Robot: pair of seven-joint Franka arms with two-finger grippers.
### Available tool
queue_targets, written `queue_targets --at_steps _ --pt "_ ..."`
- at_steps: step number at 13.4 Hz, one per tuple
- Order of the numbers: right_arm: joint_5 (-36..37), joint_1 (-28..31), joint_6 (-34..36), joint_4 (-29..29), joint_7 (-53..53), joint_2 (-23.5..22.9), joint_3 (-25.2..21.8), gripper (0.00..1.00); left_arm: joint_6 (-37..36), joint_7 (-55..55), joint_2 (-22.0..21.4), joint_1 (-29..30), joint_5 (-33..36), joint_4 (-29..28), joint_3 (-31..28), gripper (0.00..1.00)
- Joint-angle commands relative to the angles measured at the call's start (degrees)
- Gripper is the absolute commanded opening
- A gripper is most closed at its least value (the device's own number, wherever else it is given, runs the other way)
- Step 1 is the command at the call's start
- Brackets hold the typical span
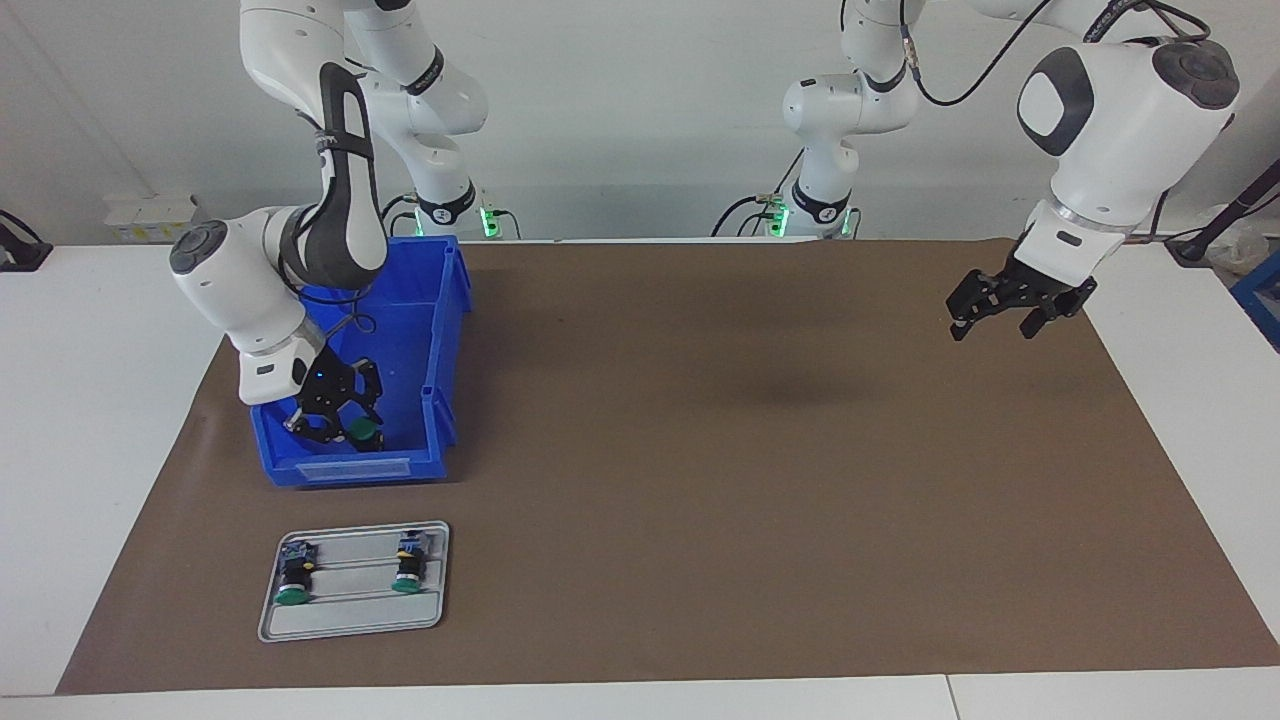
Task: Place and press button with both arms
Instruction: 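Lower the button into the blue bin and open the right gripper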
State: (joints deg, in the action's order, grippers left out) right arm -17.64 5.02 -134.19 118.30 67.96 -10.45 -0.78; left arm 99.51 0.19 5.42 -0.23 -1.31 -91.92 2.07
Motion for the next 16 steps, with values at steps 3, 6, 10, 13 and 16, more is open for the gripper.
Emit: queue_targets --at_steps 3,6,10,13,16 --pt "-0.83 0.16 2.16 -0.52 -8.68 2.70 0.34 0.94 0.16 0.69 -1.73 0.49 -0.62 -2.04 0.21 1.00" --pt "5.48 -0.10 5.59 -0.52 -26.57 6.83 0.34 0.95 0.16 0.69 -1.73 0.49 -0.62 -2.04 0.21 1.00" --pt "17.89 -3.44 15.77 -6.48 -56.64 9.22 0.87 1.00 0.16 0.69 -1.73 0.58 -0.71 -2.04 0.13 1.00" --pt "17.90 -4.31 21.32 -11.84 -71.35 9.31 1.74 1.00 0.16 0.69 -1.73 0.49 -0.62 -2.04 0.21 1.00" --pt "17.90 -6.33 28.17 -19.13 -77.09 9.13 2.01 1.00 0.16 0.69 -1.73 0.58 -0.62 -2.04 0.21 1.00"
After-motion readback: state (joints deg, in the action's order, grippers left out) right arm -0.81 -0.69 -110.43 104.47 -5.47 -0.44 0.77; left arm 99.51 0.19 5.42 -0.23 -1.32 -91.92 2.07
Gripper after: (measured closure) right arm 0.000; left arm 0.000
